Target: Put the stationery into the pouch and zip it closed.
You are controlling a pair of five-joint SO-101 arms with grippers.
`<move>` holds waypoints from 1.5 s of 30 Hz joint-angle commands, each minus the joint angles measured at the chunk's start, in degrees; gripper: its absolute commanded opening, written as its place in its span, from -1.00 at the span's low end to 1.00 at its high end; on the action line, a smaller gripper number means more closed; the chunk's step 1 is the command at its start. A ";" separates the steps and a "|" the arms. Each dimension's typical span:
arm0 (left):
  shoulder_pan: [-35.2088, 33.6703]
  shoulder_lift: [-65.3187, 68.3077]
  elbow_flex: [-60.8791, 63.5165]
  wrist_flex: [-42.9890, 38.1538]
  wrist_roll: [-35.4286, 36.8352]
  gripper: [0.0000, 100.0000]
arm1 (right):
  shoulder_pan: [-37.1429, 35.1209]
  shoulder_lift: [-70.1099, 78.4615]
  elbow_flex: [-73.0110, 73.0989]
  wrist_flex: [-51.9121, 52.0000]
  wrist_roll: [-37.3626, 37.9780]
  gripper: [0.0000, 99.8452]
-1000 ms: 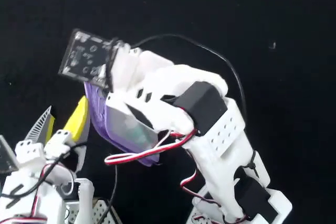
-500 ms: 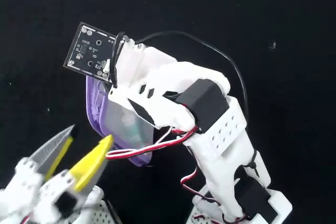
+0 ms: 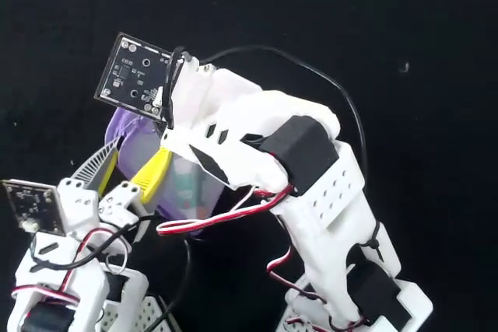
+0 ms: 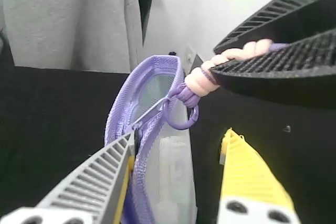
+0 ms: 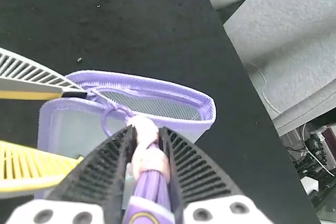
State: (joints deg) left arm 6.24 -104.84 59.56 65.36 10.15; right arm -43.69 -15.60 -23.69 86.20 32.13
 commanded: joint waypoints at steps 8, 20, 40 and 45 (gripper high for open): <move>-7.52 0.53 -6.99 11.52 -1.23 -0.46 | 1.32 -1.98 -0.22 -0.79 0.35 -0.98; -11.91 0.44 -11.74 15.56 -1.32 -0.46 | 1.41 -1.98 -0.22 -0.70 0.35 -0.98; 0.92 0.44 5.58 -2.55 -0.97 -0.57 | 4.04 -1.98 -0.31 -0.79 1.85 -0.98; 0.84 0.44 5.58 -2.55 -1.23 -0.95 | 5.36 -1.98 -0.57 -0.88 1.93 -0.98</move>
State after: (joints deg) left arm 6.68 -104.57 65.54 64.22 9.89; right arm -39.74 -15.60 -23.69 86.20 33.54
